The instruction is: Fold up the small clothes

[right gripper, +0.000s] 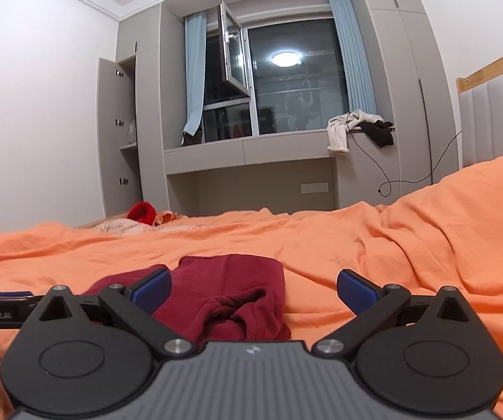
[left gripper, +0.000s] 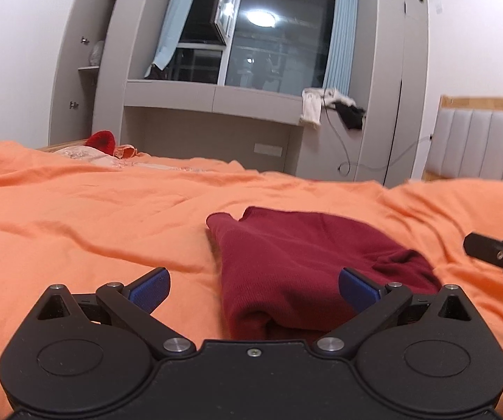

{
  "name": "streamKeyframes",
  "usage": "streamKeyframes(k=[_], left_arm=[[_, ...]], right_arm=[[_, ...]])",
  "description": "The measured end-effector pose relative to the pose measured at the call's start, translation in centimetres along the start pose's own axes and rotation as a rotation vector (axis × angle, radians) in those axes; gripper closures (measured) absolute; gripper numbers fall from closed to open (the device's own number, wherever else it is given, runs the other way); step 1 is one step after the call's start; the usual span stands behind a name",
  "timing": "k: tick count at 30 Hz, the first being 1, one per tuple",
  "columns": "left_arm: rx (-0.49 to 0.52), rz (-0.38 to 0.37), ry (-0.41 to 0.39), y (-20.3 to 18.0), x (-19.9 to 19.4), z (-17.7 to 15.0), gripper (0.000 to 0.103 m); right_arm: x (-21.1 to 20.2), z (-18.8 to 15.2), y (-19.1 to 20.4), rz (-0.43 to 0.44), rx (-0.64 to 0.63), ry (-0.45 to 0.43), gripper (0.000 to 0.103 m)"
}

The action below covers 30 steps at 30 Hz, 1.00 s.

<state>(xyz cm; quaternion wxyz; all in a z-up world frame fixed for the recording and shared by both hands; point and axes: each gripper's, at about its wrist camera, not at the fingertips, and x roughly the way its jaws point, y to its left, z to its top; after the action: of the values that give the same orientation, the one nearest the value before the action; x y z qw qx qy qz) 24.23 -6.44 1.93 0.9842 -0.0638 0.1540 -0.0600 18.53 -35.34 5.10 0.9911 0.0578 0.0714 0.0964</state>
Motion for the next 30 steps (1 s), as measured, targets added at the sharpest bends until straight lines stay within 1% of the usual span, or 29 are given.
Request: streamKeyframes(k=[5, 15, 19, 22, 30], left_arm=[[-0.014, 0.0, -0.036, 0.1, -3.7, -0.9, 0.001], [0.046, 0.017, -0.09, -0.2, -10.4, -3.3, 0.001], [0.046, 0.019, -0.101, -0.4, -12.2, -4.0, 0.001], [0.044, 0.018, -0.096, -0.4, -13.0, -4.5, 0.001], [0.052, 0.011, -0.084, -0.6, -14.6, -5.5, 0.001]], right_arm=[[-2.9, -0.6, 0.7, 0.003, -0.003, -0.035, 0.0], [-8.5, -2.8, 3.3, 0.013, -0.079, -0.076, 0.0], [-10.6, -3.6, 4.3, 0.011, -0.107, -0.092, 0.0], [-11.8, -4.1, 4.6, 0.003, -0.118, -0.096, 0.0], [-12.7, -4.8, 4.8, -0.024, -0.128, -0.08, 0.0]])
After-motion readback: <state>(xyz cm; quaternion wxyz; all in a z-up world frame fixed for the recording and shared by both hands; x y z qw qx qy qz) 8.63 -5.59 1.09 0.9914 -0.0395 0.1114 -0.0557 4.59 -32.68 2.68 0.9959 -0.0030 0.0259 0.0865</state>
